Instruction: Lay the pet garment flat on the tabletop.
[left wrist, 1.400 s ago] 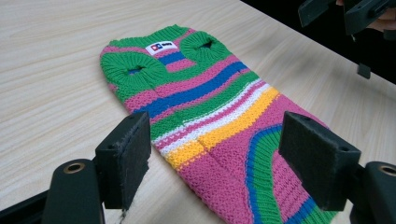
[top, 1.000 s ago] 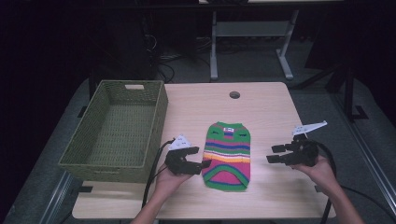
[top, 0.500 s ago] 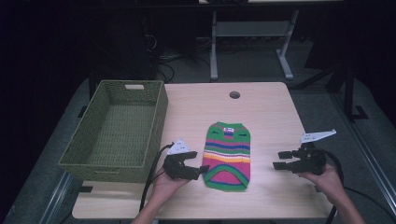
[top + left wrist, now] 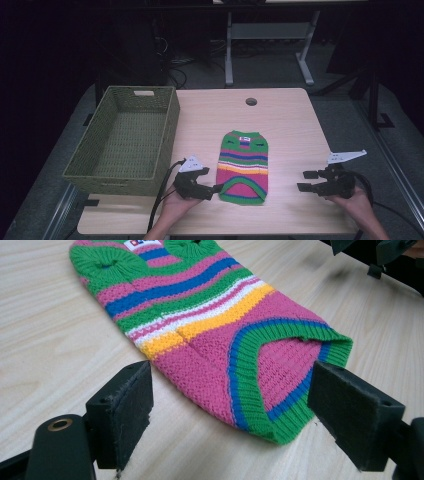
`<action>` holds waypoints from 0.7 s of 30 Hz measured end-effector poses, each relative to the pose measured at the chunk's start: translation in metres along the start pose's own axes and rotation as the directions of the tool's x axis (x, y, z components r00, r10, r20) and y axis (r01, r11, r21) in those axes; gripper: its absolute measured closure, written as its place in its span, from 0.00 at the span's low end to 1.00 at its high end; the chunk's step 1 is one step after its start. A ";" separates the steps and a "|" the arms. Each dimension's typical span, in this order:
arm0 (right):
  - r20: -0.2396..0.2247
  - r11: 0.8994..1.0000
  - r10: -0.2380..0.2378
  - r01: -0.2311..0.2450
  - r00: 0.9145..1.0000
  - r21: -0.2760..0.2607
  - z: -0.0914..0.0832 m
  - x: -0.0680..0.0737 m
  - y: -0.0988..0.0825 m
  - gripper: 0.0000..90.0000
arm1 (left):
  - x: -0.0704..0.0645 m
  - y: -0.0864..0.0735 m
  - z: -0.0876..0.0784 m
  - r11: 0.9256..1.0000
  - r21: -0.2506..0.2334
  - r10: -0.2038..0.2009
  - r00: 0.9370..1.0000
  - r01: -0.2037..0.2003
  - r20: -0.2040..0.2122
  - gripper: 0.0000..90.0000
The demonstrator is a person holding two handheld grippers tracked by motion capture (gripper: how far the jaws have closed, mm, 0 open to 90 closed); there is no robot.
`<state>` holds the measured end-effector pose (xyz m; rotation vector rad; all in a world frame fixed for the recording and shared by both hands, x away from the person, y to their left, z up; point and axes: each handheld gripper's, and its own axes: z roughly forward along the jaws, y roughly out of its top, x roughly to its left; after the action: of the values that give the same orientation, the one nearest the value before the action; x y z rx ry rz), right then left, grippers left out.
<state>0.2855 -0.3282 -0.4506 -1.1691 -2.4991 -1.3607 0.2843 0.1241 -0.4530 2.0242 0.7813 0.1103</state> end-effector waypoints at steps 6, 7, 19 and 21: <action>0.006 1.000 0.009 -0.009 1.000 -0.026 -0.006 0.000 -0.010 0.31 | -0.002 -0.006 -0.002 1.000 0.005 -0.005 1.000 0.005 -0.001 0.20; 0.006 1.000 0.013 -0.013 1.000 -0.027 -0.007 0.001 -0.011 0.31 | -0.002 -0.007 -0.003 1.000 0.006 -0.005 1.000 0.005 -0.002 0.19; 0.036 0.999 0.000 0.001 0.999 -0.041 -0.008 0.011 -0.028 0.30 | -0.005 -0.021 -0.015 1.000 0.002 -0.004 1.000 0.004 0.006 0.19; 0.042 0.999 -0.001 0.003 0.999 -0.046 -0.007 0.016 -0.029 0.29 | -0.006 -0.022 -0.017 1.000 -0.008 0.008 1.000 -0.008 0.006 0.19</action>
<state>0.2530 -0.3337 -0.4604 -1.2163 -2.5110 -1.4167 0.2628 0.1417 -0.4592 2.0193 0.7675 0.1121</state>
